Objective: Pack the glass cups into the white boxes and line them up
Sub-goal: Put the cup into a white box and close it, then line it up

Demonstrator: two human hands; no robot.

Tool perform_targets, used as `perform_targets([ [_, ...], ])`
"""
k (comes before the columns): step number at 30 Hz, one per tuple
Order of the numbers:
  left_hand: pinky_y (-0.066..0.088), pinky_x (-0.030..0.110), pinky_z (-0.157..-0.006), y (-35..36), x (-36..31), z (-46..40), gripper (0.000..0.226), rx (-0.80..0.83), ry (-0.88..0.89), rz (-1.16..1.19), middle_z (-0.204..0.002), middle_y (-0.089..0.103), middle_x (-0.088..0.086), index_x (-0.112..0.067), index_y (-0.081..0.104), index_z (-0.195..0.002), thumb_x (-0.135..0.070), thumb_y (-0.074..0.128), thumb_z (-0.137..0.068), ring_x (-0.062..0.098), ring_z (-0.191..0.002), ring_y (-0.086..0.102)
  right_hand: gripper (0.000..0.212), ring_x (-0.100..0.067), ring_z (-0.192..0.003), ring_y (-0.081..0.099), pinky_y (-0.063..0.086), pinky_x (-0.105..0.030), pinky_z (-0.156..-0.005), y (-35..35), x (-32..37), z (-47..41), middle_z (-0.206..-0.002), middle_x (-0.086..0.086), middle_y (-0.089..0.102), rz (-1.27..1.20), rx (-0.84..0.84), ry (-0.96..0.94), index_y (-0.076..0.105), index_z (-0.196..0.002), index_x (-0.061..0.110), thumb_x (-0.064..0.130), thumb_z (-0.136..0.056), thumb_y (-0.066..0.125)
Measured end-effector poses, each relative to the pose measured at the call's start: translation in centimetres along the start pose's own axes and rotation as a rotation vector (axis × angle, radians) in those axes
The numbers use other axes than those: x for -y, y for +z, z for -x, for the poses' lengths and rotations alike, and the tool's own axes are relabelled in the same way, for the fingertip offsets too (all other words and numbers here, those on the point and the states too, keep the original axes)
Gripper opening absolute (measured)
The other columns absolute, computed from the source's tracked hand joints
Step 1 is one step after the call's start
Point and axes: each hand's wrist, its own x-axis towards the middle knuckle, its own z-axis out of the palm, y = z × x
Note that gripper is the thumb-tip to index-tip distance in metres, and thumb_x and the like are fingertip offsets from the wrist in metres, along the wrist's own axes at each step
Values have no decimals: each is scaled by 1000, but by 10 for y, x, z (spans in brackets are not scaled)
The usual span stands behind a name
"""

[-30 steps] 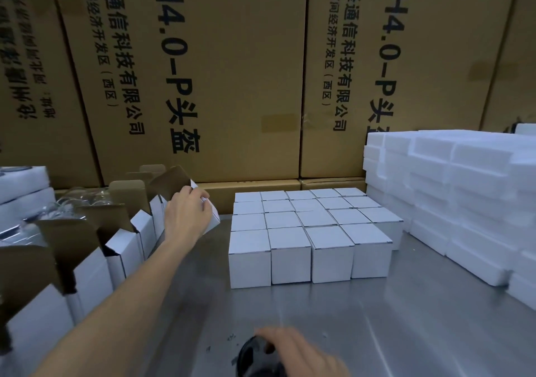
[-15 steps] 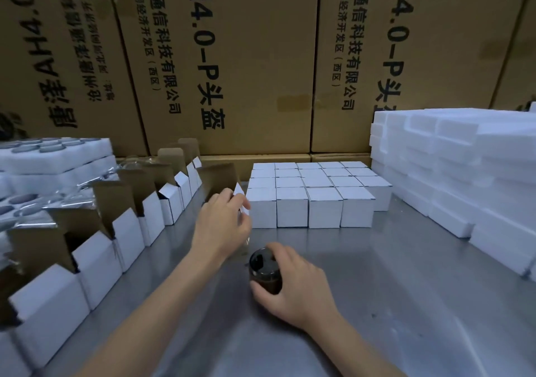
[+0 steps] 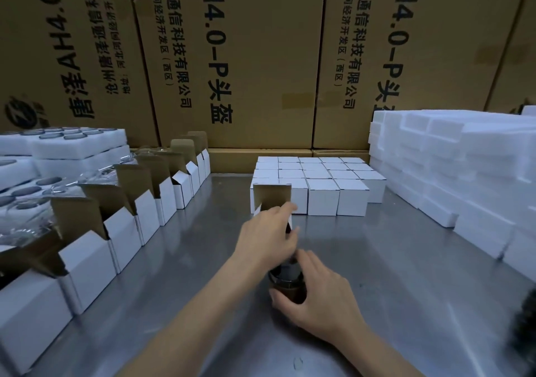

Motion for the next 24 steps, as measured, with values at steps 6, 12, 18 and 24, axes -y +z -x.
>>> perform_targets([
  [6, 47, 18, -69, -3, 18, 17, 22, -502, -160, 594, -99, 60, -14, -28, 60, -104, -18, 59, -84, 5, -82, 55, 52, -1, -88, 58, 49, -20, -69, -8, 5, 3, -105, 25, 55, -71, -101, 12, 47, -114, 42, 64, -67, 54],
  [12, 32, 31, -104, 26, 48, 20, 69, -68, -591, 1264, -148, 37, -3, -30, 41, -139, -36, 67, -75, 13, -133, 37, 56, 3, -97, 57, 48, -14, -77, -12, -2, -5, -105, 25, 59, -398, -296, 101, 52, -117, 35, 61, -68, 60],
  [18, 28, 43, -115, 29, 42, 11, 101, 70, -482, 1326, -149, 39, 8, -31, 33, -145, -42, 73, -52, 20, -138, 36, 45, -2, -105, 60, 47, -16, -83, -29, 5, -45, -114, 9, 63, -867, -282, 149, 58, -117, 27, 36, -74, 69],
  [24, 30, 41, -115, 33, 39, 11, 57, 31, -473, 1164, -144, 46, 6, -26, 33, -147, -15, 54, -95, 15, -134, 42, 47, 0, -113, 54, 47, -18, -93, -32, 17, -80, -126, 4, 54, -859, -209, 151, 55, -131, 22, 19, -86, 68],
])
